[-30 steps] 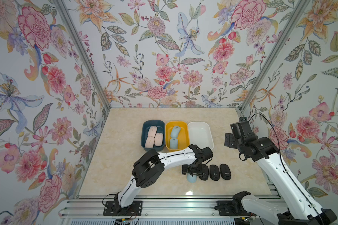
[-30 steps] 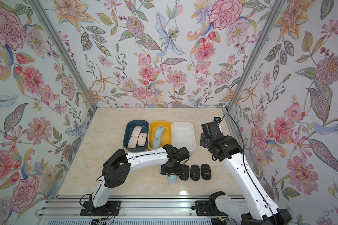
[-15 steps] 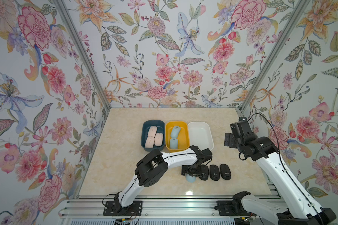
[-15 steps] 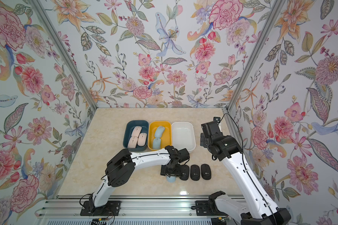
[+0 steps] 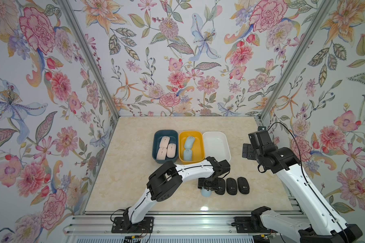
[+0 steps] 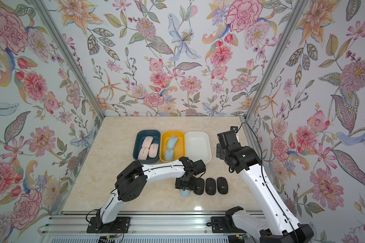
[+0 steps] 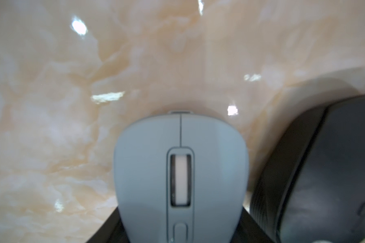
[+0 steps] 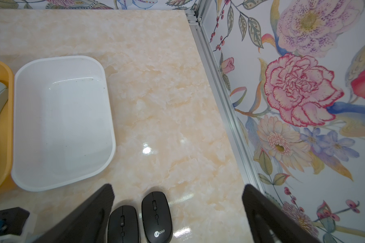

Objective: Place the mice by color into the storage box
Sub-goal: Pick up the mouse from the center of the board.

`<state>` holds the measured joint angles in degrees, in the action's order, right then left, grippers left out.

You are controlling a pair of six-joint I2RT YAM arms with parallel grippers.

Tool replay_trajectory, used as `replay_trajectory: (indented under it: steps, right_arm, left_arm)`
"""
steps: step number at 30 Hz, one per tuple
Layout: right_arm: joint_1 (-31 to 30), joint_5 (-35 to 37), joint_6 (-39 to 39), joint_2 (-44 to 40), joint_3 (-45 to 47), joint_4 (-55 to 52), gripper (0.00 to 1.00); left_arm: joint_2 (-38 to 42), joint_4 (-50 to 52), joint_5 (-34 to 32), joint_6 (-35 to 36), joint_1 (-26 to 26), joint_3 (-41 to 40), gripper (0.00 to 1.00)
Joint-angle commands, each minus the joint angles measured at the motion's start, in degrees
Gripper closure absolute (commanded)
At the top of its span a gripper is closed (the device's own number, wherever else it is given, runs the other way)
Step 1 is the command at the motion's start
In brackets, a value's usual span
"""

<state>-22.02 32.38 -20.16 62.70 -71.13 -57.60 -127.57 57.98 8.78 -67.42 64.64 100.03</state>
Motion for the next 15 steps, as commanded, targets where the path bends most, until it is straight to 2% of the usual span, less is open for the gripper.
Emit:
replay_trajectory:
  steps: [1,15]
  right_arm:
    - [0.17,-0.13,0.43,0.65,-0.15,0.44,0.01]
    - [0.23,-0.48,0.33,0.05,0.25,1.32,0.01]
  left_arm:
    - [-0.38,1.99,-1.61,0.93,0.31,-0.4,0.47]
    - [10.03,6.08,-4.4,-0.95,-0.91,-2.23,0.48]
